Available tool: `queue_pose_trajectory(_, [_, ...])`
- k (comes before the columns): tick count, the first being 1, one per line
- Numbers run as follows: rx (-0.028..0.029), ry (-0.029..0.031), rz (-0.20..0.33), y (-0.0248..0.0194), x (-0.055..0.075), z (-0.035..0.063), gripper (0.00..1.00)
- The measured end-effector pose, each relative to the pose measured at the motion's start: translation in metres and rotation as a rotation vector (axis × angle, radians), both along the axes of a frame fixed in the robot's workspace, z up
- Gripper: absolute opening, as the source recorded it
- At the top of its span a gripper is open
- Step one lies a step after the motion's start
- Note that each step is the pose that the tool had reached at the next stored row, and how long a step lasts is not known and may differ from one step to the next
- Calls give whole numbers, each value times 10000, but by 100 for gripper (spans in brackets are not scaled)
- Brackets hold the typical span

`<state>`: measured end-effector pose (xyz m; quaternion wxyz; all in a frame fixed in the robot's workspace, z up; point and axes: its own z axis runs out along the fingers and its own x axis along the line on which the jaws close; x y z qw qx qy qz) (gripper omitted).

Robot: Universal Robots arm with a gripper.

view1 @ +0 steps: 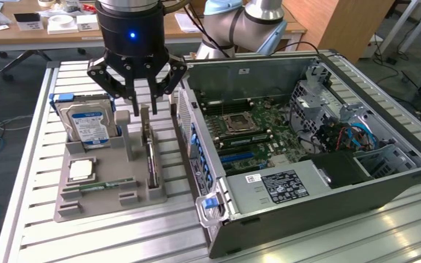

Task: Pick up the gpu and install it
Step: 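Pick up the gpu and move the gpu toward the slot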

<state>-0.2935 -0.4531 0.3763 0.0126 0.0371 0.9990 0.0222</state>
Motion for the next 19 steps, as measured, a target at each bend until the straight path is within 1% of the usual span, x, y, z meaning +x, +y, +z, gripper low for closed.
queue_pose_trajectory(4, [-1,1,0,0,0,-21,36])
queue_pose_trajectory(15, [-2,2,0,0,0,-25,36])
queue_pose_trajectory(19, [0,1,0,0,0,-49,36])
